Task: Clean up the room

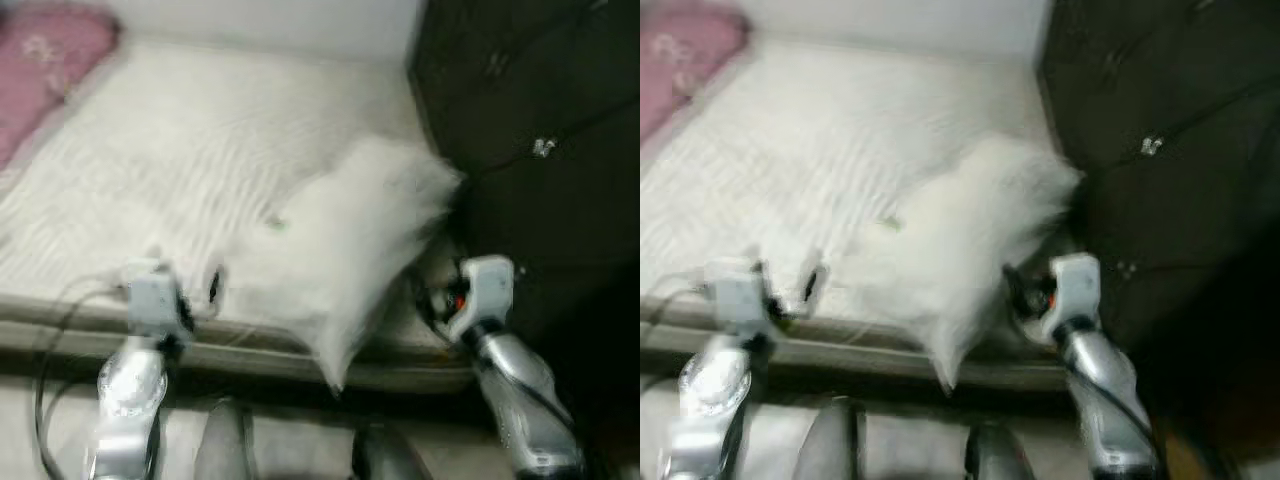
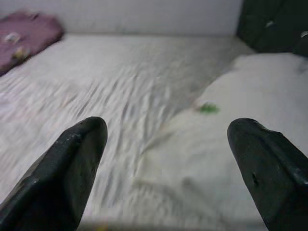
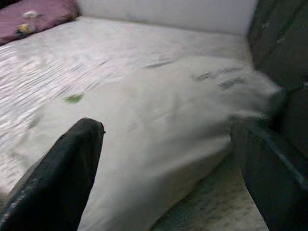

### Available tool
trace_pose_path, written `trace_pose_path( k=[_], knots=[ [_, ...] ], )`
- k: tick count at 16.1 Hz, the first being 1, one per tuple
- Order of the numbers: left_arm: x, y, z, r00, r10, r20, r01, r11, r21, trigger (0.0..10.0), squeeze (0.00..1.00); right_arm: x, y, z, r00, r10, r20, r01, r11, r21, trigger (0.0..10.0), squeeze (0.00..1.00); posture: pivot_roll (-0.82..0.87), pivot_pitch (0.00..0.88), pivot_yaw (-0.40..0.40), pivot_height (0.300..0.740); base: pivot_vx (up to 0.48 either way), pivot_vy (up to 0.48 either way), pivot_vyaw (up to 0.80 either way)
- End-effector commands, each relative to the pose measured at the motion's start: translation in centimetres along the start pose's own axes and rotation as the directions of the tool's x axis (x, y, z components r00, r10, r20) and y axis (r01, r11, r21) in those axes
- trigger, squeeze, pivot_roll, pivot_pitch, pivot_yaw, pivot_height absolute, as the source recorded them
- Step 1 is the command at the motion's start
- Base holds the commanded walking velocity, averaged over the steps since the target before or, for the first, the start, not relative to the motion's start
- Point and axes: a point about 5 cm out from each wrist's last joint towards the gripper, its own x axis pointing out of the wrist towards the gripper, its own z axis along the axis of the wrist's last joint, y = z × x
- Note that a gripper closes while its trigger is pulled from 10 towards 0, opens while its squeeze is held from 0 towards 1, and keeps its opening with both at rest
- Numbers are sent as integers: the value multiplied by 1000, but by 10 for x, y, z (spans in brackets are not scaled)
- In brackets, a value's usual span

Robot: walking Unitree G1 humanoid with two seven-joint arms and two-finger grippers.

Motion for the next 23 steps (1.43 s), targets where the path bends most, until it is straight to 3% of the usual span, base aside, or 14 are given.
trace_pose_path(
  k=[1, 5, 19, 23],
  knots=[
    [5, 2, 7, 1000, -4, 24, 4, 1000, 9, 10000, 0, 1, 1, 3, 1000, 6, 9, -6, 1000, 2, 10000, 0, -11, 56, -63, 668, 0, 0, 0],
    [5, 2, 8, 1000, -11, 29, 11, 1000, 7, 10000, 0, 2, 1, 3, 1000, 9, 7, -9, 1000, -1, 10000, 0, -11, 60, -64, 668, 0, 0, 0],
    [6, 1, 9, 999, -27, 34, 27, 1000, 3, 10000, 0, 3, 1, 3, 1000, 6, -2, -6, 1000, -4, 10000, 0, -9, 63, -63, 668, 289, 0, -141],
    [8, 1, 8, 1000, -13, 24, 13, 1000, 2, 10000, 0, 4, 2, 3, 1000, 16, 2, -16, 1000, -5, 10000, 0, -8, 58, -64, 668, 0, 0, 0]
  ],
)
